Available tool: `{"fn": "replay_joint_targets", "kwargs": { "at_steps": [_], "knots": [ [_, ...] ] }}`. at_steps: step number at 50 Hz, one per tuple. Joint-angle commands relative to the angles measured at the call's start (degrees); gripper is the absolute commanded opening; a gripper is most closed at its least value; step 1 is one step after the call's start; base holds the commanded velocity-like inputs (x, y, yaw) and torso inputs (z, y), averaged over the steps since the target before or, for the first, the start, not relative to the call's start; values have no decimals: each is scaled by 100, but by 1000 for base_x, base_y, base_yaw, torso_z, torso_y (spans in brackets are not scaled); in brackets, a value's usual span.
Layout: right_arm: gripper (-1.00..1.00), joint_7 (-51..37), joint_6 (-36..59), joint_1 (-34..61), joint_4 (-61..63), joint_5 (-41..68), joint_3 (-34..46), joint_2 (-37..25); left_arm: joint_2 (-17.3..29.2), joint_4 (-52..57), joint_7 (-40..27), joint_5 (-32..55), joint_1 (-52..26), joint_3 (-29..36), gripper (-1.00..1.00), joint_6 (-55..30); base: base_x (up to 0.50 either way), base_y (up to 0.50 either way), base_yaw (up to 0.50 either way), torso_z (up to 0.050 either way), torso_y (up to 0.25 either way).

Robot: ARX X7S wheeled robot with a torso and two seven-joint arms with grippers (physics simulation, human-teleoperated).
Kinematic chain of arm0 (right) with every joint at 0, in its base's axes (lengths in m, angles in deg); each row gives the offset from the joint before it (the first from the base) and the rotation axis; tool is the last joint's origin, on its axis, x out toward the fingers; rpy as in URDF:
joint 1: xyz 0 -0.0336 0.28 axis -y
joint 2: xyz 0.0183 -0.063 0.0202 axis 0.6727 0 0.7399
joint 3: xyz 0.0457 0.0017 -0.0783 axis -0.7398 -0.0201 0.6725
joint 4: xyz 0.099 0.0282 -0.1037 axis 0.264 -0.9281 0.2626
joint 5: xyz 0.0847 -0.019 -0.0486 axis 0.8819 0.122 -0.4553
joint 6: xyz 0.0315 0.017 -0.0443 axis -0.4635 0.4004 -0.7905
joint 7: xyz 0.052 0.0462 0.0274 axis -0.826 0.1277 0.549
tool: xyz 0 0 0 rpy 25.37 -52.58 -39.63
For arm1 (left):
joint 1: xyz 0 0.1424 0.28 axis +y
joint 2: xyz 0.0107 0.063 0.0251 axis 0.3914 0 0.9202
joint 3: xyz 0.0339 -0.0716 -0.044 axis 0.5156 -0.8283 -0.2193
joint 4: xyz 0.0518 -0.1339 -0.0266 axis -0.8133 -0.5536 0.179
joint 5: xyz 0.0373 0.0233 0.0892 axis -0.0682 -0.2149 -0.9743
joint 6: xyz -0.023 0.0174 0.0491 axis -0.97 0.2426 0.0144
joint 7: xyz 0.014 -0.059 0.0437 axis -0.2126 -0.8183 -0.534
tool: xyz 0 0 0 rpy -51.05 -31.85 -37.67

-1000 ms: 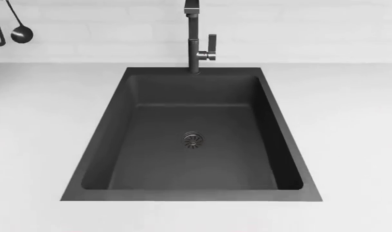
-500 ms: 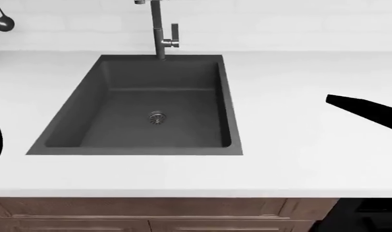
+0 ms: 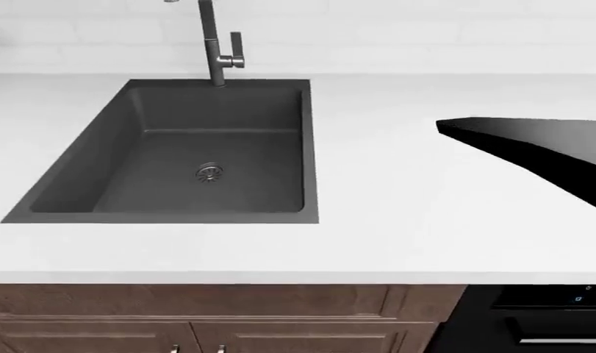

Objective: Pick the pear, onion from the counter and place them in the cabinet. Then close the cabinet.

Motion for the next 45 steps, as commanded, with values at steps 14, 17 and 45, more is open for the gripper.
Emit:
{"fn": "replay_joint_targets", "kwargs": {
  "at_steps": [14, 17, 45],
  "knots": [
    [100, -305, -40, -746, -1182, -348, 394, 250, 395, 157, -156, 433, 245, 148, 100, 95, 0, 0, 0, 0, 0],
    [100, 16, -78, -646, -1196, -738, 827, 217, 427, 144, -176, 452, 244, 162, 100, 116, 0, 0, 0, 0, 0],
    [100, 1195, -986, -546, -2300, -2161, 2239, 389, 890, -389, 449, -117, 851, 1317, 100, 1034, 0, 0, 0, 0, 0]
  ]
}}
